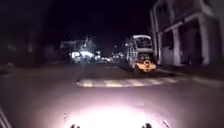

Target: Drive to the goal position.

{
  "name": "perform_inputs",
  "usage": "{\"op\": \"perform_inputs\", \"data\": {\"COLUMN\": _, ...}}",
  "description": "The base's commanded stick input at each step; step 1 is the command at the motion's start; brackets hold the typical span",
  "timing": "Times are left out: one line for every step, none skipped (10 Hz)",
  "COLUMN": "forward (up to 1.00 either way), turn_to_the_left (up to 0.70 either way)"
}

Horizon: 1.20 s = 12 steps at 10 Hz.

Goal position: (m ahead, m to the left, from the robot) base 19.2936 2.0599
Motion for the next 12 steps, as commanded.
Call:
{"op": "perform_inputs", "data": {"forward": 0.85, "turn_to_the_left": 0.0}}
{"op": "perform_inputs", "data": {"forward": 0.85, "turn_to_the_left": 0.0}}
{"op": "perform_inputs", "data": {"forward": 0.85, "turn_to_the_left": 0.0}}
{"op": "perform_inputs", "data": {"forward": 0.85, "turn_to_the_left": 0.0}}
{"op": "perform_inputs", "data": {"forward": 0.85, "turn_to_the_left": 0.0}}
{"op": "perform_inputs", "data": {"forward": 0.85, "turn_to_the_left": 0.0}}
{"op": "perform_inputs", "data": {"forward": 0.85, "turn_to_the_left": 0.0}}
{"op": "perform_inputs", "data": {"forward": 0.85, "turn_to_the_left": 0.0}}
{"op": "perform_inputs", "data": {"forward": 0.85, "turn_to_the_left": 0.0}}
{"op": "perform_inputs", "data": {"forward": 0.85, "turn_to_the_left": 0.0}}
{"op": "perform_inputs", "data": {"forward": 0.85, "turn_to_the_left": 0.0}}
{"op": "perform_inputs", "data": {"forward": 0.85, "turn_to_the_left": 0.0}}
